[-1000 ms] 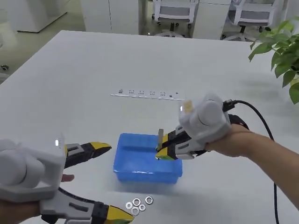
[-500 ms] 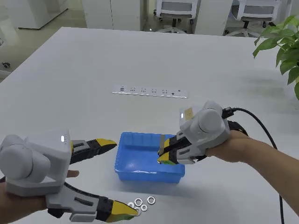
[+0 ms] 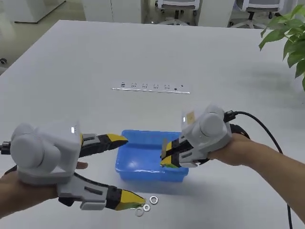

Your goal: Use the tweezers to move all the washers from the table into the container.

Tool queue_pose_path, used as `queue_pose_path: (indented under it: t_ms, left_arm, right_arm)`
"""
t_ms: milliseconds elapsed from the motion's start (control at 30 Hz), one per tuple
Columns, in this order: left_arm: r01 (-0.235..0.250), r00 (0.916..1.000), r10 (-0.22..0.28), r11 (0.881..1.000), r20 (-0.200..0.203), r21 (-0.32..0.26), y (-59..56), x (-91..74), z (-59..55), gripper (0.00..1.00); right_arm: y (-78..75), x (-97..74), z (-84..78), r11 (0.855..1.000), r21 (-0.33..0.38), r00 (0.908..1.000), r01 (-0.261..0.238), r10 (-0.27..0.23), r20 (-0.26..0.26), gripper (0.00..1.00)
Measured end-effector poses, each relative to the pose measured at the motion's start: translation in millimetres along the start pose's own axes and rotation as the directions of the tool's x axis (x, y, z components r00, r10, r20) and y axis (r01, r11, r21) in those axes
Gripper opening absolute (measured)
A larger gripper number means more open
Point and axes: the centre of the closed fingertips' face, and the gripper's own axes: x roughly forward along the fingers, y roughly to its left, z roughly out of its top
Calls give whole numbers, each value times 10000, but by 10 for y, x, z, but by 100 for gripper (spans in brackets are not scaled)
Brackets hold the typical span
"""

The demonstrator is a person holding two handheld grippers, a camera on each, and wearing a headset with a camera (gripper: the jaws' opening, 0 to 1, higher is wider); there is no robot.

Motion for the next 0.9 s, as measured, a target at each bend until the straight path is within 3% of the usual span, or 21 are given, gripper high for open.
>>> queue_pose_path:
  t_ms: [900]
  left_arm:
    - [889, 9960, -889, 9923, -37, 866, 198, 431, 181, 42]
  right_arm:
    - [12, 93, -72, 9996, 186, 9998, -210, 209, 44, 10]
